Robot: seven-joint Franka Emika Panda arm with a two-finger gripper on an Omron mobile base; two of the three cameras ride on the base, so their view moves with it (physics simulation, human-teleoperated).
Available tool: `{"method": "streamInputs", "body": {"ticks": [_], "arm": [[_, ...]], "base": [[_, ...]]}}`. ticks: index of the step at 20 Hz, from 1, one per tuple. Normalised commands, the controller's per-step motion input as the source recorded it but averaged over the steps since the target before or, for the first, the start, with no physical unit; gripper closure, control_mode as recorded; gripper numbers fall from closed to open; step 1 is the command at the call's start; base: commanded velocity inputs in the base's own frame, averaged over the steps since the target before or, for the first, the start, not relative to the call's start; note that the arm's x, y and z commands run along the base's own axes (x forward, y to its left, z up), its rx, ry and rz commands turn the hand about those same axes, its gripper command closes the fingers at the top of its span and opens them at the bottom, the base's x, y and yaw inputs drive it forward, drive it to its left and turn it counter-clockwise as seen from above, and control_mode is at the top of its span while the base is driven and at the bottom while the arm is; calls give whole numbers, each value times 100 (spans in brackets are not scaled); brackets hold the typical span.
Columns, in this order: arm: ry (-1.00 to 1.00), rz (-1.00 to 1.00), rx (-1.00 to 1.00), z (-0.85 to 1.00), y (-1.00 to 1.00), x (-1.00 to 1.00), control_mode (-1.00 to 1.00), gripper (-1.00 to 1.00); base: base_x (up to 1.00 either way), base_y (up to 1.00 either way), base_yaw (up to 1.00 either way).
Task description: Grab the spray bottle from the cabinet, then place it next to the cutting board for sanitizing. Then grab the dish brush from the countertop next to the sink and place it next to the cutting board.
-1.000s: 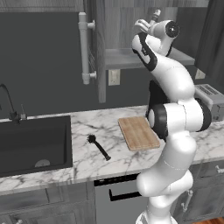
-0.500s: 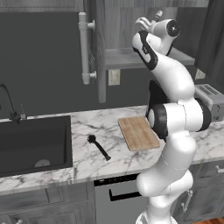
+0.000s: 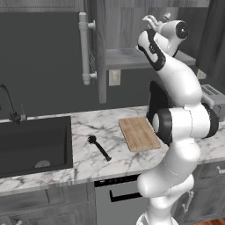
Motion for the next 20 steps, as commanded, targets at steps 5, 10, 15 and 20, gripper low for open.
{"method": "streamInputs", "body": {"ticks": [5,10,15,20], "arm": [[-12,-7,11,0,2,-64,-100,100],[-21,-9,2,0,33,-84,-100,100],[-10,-1,2,6,9,-90,-100,100],[0,0,12,17,-6,-100,-100,100]], "base": [[0,0,0],[0,0,0],[0,0,0],[0,0,0]]}}
